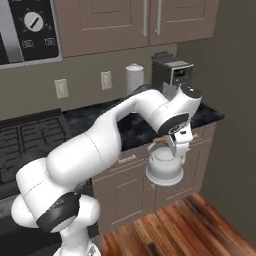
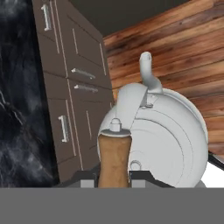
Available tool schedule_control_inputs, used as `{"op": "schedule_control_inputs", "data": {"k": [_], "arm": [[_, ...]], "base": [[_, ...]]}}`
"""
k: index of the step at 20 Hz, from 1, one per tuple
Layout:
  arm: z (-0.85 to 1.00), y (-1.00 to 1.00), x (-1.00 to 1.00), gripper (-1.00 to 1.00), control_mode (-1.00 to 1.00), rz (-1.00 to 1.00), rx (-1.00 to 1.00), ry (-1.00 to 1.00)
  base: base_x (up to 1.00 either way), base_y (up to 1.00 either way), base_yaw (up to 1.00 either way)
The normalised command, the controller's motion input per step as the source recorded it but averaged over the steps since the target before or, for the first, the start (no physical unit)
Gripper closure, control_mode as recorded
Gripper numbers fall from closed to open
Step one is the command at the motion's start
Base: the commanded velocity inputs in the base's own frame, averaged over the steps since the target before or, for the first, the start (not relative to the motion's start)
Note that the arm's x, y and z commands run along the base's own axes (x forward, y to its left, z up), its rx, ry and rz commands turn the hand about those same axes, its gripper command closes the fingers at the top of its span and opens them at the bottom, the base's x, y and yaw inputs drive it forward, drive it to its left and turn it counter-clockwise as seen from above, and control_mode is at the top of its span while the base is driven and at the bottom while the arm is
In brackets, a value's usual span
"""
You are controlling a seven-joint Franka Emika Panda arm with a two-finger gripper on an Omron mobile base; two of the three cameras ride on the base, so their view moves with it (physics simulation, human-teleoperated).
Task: The kettle is done boiling. Turn off the stove, then wait for 300 timesteps before moving the kettle to the dining table.
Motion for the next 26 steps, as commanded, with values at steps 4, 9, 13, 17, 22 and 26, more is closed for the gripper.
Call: {"op": "schedule_control_inputs", "data": {"k": [4,9,13,17,22,26], "arm": [[0.00,0.00,0.00,1.00,1.00,0.00,0.00,0.00],[0.00,0.00,0.00,1.00,1.00,0.00,0.00,0.00],[0.00,0.00,0.00,1.00,1.00,0.00,0.00,0.00],[0.00,0.00,0.00,1.00,1.00,0.00,0.00,0.00],[0.00,0.00,0.00,1.00,1.00,0.00,0.00,0.00],[0.00,0.00,0.00,1.00,1.00,0.00,0.00,0.00]], "base": [[-0.17,-0.50,-0.35],[-0.18,-0.50,-0.36],[-0.18,-0.49,-0.37],[-0.18,-0.45,-0.37],[-0.18,-0.42,-0.37],[-0.18,-0.41,-0.38]]}}
